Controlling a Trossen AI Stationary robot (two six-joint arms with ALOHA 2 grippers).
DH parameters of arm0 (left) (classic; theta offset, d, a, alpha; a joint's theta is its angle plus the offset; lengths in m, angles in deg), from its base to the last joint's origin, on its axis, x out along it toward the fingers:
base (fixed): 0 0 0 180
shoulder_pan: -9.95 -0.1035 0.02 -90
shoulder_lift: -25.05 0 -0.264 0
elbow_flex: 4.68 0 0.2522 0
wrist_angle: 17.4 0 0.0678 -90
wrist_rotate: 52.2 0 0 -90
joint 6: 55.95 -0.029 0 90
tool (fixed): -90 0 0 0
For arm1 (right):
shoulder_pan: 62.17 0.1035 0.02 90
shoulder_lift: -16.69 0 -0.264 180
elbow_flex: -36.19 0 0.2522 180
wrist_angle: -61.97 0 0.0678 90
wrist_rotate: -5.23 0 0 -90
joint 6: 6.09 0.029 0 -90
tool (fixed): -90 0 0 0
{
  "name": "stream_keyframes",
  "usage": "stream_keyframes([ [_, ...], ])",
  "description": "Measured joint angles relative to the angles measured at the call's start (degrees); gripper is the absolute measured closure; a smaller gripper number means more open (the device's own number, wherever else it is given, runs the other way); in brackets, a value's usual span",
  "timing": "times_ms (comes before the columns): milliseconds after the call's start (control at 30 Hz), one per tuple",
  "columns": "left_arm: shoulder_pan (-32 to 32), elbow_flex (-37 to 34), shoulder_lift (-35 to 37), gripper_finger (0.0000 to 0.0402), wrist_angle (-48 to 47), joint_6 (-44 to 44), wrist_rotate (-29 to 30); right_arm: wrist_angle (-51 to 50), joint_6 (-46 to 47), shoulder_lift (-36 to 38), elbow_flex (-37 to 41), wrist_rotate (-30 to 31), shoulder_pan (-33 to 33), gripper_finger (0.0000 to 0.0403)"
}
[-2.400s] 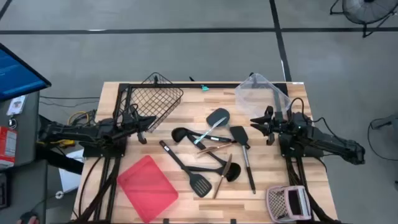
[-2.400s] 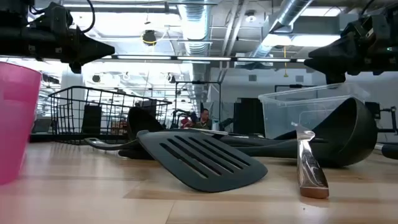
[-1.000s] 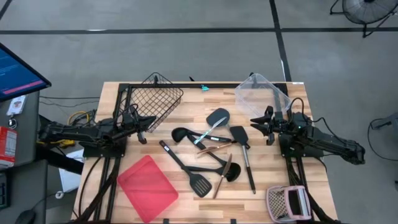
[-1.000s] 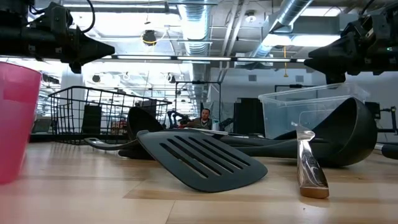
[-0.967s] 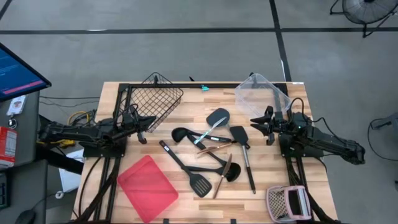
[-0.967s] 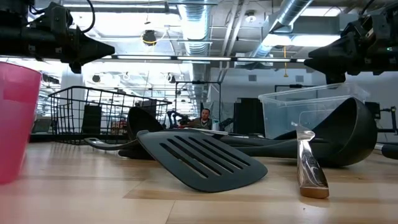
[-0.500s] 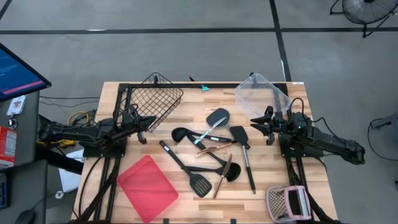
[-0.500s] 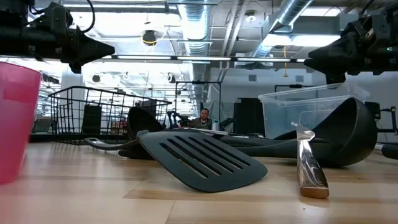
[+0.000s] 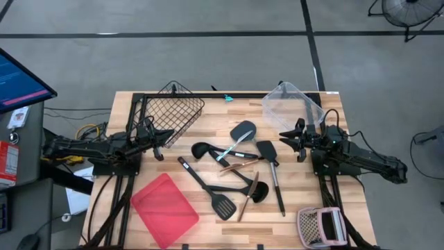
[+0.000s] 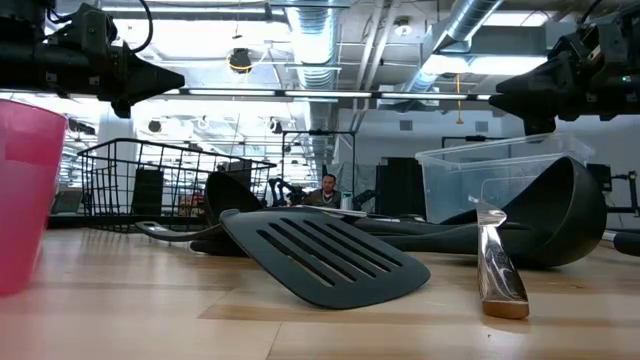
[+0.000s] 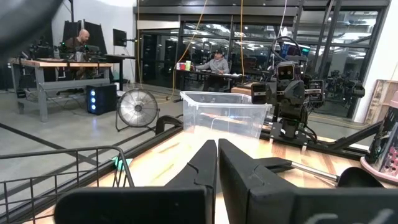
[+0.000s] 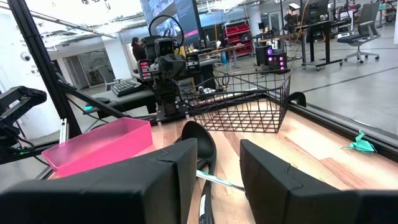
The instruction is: Pick & Place Kitchen Items
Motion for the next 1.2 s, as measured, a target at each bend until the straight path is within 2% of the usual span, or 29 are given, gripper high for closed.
stream_keyframes([
  [1033, 0.0, 0.0, 0.0, 0.04, 1.1, -2.4, 0.2, 0.4, 0.0, 0.0, 0.0, 0.0, 0.0, 0.0285],
  [1200, 0.0, 0.0, 0.0, 0.04, 1.3, 0.7, 0.0, 4.0, 10.2, 0.0, 0.1, 0.0, 0.0, 0.0285],
])
